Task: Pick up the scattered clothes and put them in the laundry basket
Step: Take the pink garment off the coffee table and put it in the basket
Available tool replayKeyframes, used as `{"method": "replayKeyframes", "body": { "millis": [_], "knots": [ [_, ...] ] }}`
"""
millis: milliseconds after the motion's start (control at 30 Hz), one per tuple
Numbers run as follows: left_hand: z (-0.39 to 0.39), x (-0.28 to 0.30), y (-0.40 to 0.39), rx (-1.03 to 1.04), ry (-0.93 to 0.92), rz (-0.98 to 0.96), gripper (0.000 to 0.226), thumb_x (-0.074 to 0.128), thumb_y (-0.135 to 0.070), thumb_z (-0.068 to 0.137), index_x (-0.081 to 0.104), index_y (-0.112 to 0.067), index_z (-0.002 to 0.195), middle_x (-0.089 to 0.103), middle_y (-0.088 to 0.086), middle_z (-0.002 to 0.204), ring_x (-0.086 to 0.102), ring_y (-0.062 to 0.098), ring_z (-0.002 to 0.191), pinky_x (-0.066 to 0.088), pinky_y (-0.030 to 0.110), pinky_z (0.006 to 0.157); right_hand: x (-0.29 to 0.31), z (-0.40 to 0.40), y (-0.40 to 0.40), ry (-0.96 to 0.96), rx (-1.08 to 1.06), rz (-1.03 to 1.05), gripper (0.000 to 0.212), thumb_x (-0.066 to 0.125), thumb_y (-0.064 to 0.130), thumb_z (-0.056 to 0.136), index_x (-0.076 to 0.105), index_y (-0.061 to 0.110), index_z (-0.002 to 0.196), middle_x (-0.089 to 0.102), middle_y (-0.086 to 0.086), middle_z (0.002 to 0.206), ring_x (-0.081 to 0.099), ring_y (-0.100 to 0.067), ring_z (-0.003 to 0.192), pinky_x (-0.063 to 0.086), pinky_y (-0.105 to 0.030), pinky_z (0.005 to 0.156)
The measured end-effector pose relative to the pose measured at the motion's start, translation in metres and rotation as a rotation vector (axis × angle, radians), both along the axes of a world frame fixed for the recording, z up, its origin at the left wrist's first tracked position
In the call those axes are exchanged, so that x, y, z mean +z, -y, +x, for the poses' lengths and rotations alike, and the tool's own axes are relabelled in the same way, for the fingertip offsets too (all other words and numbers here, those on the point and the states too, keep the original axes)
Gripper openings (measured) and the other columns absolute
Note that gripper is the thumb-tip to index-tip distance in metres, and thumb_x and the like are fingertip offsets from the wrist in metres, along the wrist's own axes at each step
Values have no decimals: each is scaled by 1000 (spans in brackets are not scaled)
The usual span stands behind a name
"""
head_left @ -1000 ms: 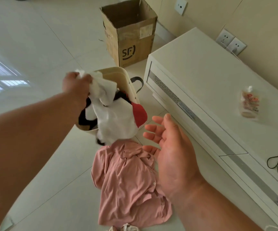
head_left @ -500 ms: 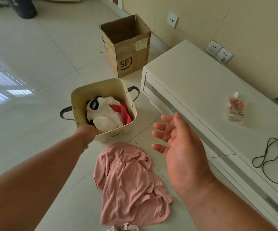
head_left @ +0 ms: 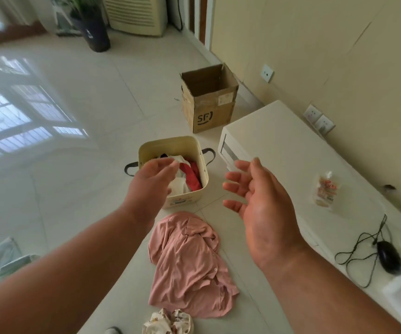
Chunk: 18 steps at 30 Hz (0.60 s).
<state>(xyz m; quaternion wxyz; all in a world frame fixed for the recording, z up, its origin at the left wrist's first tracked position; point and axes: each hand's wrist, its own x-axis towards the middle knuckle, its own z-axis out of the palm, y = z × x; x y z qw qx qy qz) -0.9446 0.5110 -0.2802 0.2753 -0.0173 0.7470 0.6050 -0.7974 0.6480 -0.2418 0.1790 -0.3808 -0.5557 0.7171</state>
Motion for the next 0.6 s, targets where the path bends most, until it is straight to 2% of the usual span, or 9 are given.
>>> {"method": "replayKeyframes", "body": {
  "millis": [167, 267, 333, 433, 600],
  "knots": [
    [55, 141, 26, 115, -70, 170, 19, 69, -41, 100, 78, -30, 112, 82, -4, 114, 74, 16, 114, 58, 47, 100, 115, 19, 9, -89, 156, 97, 34, 48, 52, 109, 73, 32, 118, 80, 2, 112, 77, -14, 107, 60, -32, 81],
    [95, 217, 66, 245, -98, 236, 17, 66, -37, 102, 78, -30, 111, 83, -9, 112, 76, 13, 113, 58, 44, 98, 176, 41, 23, -147, 249, 110, 40, 52, 61, 101, 74, 34, 121, 81, 4, 114, 77, -15, 110, 60, -39, 87],
    [122, 266, 99, 350, -124, 280, 20, 65, -33, 103, 77, -25, 116, 83, -8, 116, 76, 14, 114, 57, 47, 102, 217, 54, 41, -186, 317, 108, 45, 55, 67, 97, 75, 36, 123, 81, 3, 118, 76, -16, 115, 60, -46, 94],
    [155, 330, 141, 481, -170, 356, 25, 64, -31, 101, 76, -20, 120, 82, -4, 119, 75, 17, 118, 54, 51, 106, 272, 67, 77, -224, 421, 93, 52, 52, 65, 88, 75, 36, 124, 82, 4, 119, 76, -14, 116, 60, -50, 100],
    [207, 407, 217, 610, -294, 362, 27, 68, -34, 99, 75, -21, 121, 82, -6, 120, 75, 16, 119, 54, 51, 107, 347, 85, 160, -330, 573, 55, 51, 53, 61, 89, 77, 32, 122, 82, 1, 121, 76, -19, 118, 59, -46, 95]
  ]
}}
